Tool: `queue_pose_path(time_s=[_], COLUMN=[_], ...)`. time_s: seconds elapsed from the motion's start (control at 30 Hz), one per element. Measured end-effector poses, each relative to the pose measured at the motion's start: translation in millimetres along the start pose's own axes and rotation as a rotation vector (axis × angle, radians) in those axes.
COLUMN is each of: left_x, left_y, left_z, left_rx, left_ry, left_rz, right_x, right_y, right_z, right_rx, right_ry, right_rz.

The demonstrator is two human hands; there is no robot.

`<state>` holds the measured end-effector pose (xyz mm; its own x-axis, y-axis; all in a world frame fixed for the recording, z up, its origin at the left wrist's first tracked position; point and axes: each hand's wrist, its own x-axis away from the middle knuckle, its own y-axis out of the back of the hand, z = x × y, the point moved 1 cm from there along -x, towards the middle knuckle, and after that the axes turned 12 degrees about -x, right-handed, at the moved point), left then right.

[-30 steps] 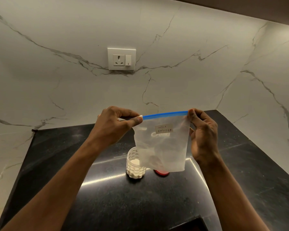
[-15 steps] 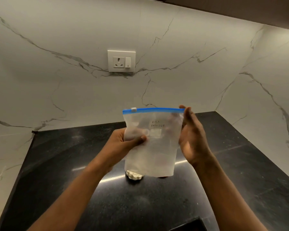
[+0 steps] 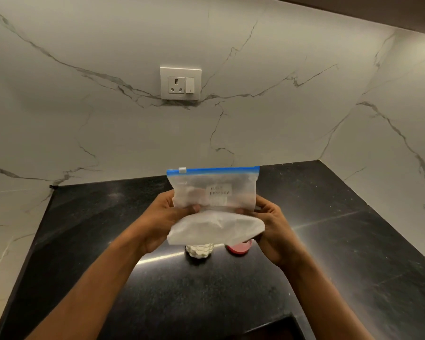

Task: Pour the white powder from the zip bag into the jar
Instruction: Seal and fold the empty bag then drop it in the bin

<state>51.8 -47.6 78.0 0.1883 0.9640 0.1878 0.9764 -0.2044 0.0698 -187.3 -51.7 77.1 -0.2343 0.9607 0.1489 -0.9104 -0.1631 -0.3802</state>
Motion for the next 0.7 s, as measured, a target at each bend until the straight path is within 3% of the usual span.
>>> queue_pose_path(time_s=[0.17, 0.27, 0.33, 0.4, 0.47, 0.6, 0.7], left_x=[6.3, 12.9, 16.1, 15.5, 12.3, 8.3, 5.8], left_y=[1.5, 13.9, 20.3, 18.6, 9.0, -11.0, -19.3], left_z=[7.3, 16.8, 23.1, 27.5, 26.3, 17.1, 15.0], left_rx=[0.296, 0.503, 0.409, 0.150, -0.012, -0.046, -0.014], left_ry=[0.100, 0.093, 0.046, -0.006, -0.035, -0.156, -0.183], left_rz=[0.015, 0.134, 0.251, 0.265, 0.166, -0.103, -0.253], right_x=[0.7, -0.4, -0.3, 0.4, 1.9, 5.0, 7.7], right_y=[0.3, 1.7, 3.5, 4.6, 3.7, -0.9, -0.3], right_z=[-10.8, -17.7, -21.1, -23.4, -24.8, -26.5, -23.1], right_rx=[-0.288, -0.455, -0.505, -0.514, -0.478, -0.394, -0.361], right_ry=[-0.088, -0.158, -0.191, -0.212, -0.224, -0.222, -0.108], right_rz=[-0.153, -0.224, -0.264, -0.289, -0.285, -0.219, -0.129])
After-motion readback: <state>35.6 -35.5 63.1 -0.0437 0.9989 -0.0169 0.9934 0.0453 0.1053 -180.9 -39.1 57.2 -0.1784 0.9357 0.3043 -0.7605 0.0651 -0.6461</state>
